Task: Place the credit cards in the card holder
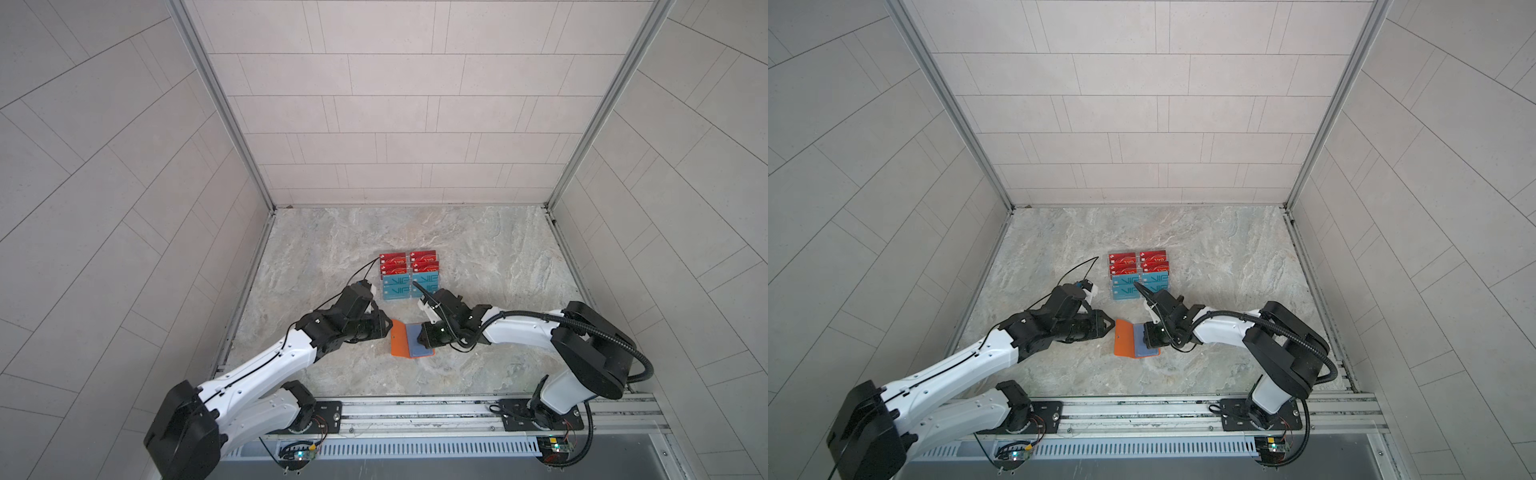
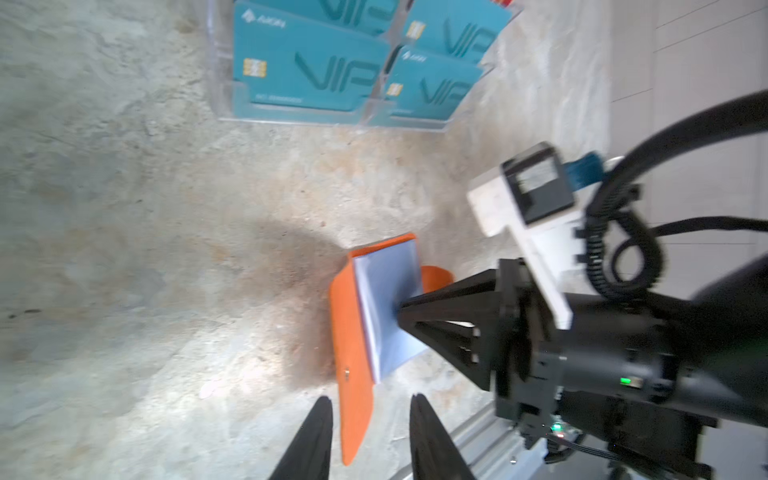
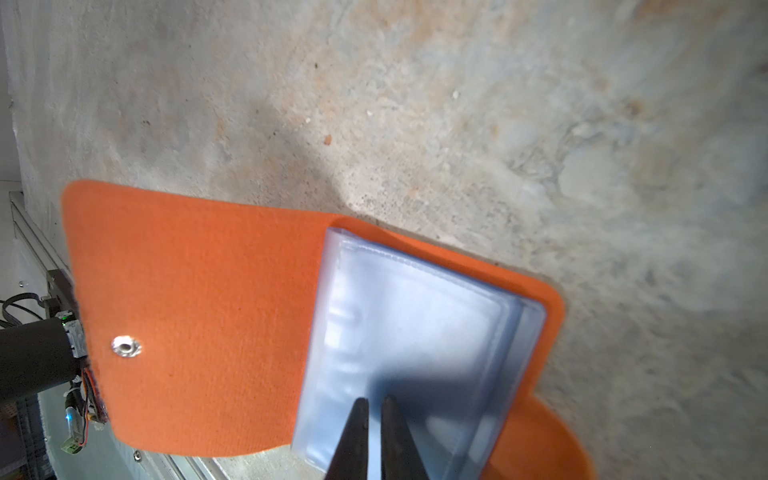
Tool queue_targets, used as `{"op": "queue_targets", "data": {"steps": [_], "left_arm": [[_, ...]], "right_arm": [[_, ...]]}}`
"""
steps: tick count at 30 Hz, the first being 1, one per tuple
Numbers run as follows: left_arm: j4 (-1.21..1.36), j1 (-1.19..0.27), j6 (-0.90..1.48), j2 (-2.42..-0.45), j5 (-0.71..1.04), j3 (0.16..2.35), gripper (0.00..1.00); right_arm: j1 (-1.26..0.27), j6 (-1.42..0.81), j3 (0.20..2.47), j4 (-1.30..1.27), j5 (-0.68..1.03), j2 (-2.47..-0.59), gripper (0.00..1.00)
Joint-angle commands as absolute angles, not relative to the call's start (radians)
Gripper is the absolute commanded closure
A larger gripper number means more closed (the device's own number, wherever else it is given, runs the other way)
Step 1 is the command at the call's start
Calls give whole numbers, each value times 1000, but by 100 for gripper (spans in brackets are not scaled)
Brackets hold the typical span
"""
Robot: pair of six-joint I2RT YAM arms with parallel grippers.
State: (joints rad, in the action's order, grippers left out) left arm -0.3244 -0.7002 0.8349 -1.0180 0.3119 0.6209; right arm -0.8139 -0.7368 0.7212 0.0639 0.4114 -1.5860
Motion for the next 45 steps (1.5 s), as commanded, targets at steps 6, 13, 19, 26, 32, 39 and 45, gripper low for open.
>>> {"op": "queue_targets", "data": {"steps": [6,13,19,26,32,39,45], "left_arm": [[-75,-729,967,-1144,448,615,67],[-98,-763,931,-1276,444,644,71],[-237,-773,866,-1290,379,643,73],[-293,-781,831,-1299,272,575,78],[-259,-785,811,-1373,263,566,80],[-314,-783,772,-1404,187,588,81],[-312,-777,723,-1471,193,637,80]], "right_arm": [[-822,-747,718,71,385,-1550,88],[-822,-764,703,63,377,-1528,88],[-821,-762,691,73,367,-1517,88],[-818,-751,680,96,351,-1523,88],[-818,-746,672,127,327,-1508,89],[-818,-761,663,140,327,-1488,89],[-817,-810,663,105,367,-1485,89]]}}
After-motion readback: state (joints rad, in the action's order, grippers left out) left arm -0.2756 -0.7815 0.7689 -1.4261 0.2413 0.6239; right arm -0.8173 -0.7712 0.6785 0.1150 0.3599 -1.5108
